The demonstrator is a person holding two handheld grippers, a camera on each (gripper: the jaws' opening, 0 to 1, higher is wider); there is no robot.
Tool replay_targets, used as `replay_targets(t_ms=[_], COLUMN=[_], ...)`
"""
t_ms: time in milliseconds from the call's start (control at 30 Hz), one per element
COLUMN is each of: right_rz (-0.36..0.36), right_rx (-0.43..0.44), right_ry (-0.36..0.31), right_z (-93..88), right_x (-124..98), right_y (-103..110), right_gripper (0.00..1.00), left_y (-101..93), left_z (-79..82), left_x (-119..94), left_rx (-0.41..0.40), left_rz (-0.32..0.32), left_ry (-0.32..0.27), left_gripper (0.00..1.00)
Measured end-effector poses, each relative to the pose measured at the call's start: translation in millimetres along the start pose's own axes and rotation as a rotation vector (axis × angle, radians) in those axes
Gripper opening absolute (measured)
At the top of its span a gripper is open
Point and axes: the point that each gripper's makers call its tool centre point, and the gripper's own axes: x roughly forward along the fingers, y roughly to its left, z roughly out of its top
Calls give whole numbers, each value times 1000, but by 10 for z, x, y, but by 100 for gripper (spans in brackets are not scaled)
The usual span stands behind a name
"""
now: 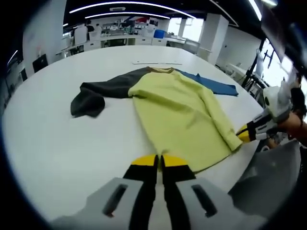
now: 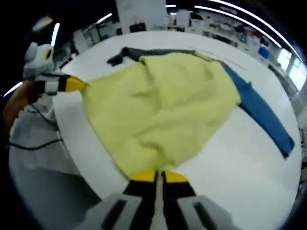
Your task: Fold the garment on the visible template until the final outline fits inside the template.
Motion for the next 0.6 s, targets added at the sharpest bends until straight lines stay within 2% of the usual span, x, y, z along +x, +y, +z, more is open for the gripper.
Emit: replay_targets(t_ms=[133, 300, 467, 600], right_rz=[32, 22, -19, -71], right_rx=[73, 106, 128, 105], right_ry=[-18, -27, -39, -32], right_z=[-23, -81, -123, -165], right_x=[-16, -87, -227, -308], right_y=[-27, -136, -342, -510], right_gripper=[0, 0, 0, 0], left_y=[18, 48, 42, 27], left_z=[-32, -66, -138, -206], left_x=[0, -15, -37, -69], left_rx=[4, -1, 4, 12], left_rz=[3, 7, 3, 3], left_ry=[11, 23, 47, 73], left_gripper=[0, 0, 0, 0])
